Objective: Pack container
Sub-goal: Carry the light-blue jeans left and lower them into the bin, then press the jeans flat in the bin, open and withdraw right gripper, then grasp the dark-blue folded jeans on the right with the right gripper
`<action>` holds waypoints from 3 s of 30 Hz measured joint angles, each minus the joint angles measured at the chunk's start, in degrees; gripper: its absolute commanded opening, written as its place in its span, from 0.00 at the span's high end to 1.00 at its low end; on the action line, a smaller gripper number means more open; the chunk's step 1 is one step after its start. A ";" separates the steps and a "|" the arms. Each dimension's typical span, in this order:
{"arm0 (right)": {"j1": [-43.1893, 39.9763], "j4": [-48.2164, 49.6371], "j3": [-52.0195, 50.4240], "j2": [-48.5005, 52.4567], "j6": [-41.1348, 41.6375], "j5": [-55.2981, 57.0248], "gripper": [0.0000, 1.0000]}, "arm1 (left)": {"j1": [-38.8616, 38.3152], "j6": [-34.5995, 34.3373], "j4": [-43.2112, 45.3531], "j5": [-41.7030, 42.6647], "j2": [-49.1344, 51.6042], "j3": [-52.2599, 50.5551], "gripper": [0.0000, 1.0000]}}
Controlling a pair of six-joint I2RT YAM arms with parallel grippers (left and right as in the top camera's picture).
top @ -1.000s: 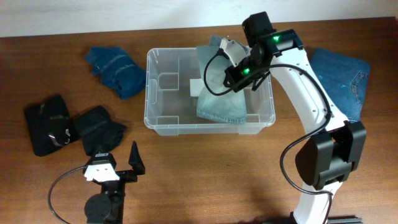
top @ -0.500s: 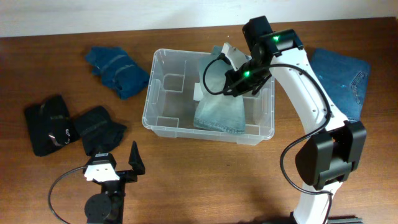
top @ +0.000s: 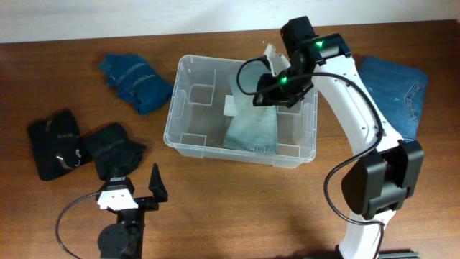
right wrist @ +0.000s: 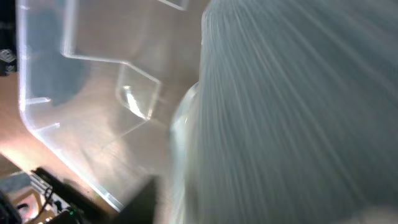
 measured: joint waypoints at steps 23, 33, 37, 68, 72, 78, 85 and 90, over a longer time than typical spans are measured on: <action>-7.04 -6.12 0.42 0.00 -1.09 15.23 0.60 | 0.00 -0.02 0.00 0.00 0.00 0.00 0.01; -7.04 5.01 0.42 0.00 -1.44 20.48 0.60 | 0.00 -0.02 0.00 0.00 0.00 0.00 0.01; -7.04 7.63 0.44 0.48 -1.64 21.33 0.61 | 0.00 -0.02 0.00 0.00 0.00 0.00 0.01; -7.06 19.47 6.32 12.20 -4.52 22.45 0.47 | 0.00 -0.02 0.00 0.00 0.00 0.00 0.01; -7.37 10.45 14.53 11.17 -3.34 21.84 0.39 | 0.00 0.00 0.00 0.00 0.00 0.00 0.01; -13.18 -0.59 26.49 5.14 -0.26 20.72 0.28 | 0.00 0.00 0.00 0.00 0.00 0.00 0.01; -33.05 -5.99 28.68 2.54 1.53 19.56 0.19 | 0.00 0.00 0.00 0.00 0.00 0.00 0.01; -43.78 -2.89 23.10 3.06 -3.89 13.64 0.16 | 0.00 0.00 0.00 0.00 0.00 0.00 0.01</action>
